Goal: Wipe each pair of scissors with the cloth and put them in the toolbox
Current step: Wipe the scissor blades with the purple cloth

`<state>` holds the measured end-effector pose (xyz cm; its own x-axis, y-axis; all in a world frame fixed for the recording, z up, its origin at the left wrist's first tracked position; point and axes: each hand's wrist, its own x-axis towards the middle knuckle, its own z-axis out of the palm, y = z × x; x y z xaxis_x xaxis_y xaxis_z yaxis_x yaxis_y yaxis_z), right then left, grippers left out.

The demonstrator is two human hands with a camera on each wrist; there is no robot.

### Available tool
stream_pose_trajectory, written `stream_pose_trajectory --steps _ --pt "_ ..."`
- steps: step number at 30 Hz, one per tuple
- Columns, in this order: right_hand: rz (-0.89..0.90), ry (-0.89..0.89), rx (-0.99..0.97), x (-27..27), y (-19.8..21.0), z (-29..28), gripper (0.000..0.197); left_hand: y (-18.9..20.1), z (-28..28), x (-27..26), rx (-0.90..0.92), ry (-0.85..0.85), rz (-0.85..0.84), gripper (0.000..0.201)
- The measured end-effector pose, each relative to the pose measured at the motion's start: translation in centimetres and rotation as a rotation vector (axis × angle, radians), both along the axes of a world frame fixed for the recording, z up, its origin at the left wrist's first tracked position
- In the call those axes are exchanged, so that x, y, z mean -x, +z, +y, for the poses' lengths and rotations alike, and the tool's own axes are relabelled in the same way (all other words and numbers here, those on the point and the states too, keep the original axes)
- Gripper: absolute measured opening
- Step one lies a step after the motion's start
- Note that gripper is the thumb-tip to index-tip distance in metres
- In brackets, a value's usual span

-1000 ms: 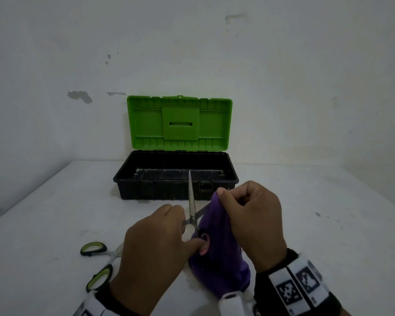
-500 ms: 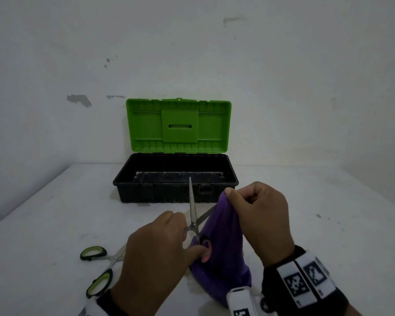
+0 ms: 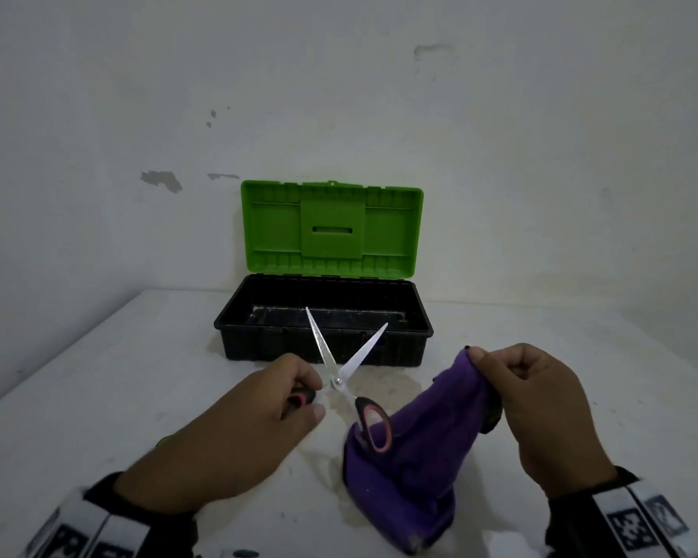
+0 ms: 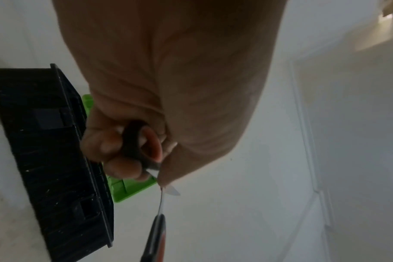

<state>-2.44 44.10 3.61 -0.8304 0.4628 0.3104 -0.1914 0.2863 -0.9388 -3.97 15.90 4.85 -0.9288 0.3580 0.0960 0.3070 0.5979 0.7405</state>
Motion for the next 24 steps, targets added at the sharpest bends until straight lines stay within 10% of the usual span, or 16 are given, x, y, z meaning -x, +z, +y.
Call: stream_pose_trajectory --steps 12,24 --pt "0.057 -0.109 -0.31 3.0 2.5 2.0 0.022 -1.8 1.8 -0.3 -0.957 0.206 -0.568 0.013" --pt "0.173 0.187 -0.481 -0.2 2.2 -2.7 0.014 -1.1 5.1 -1.8 -1.11 0.482 -0.596 0.037"
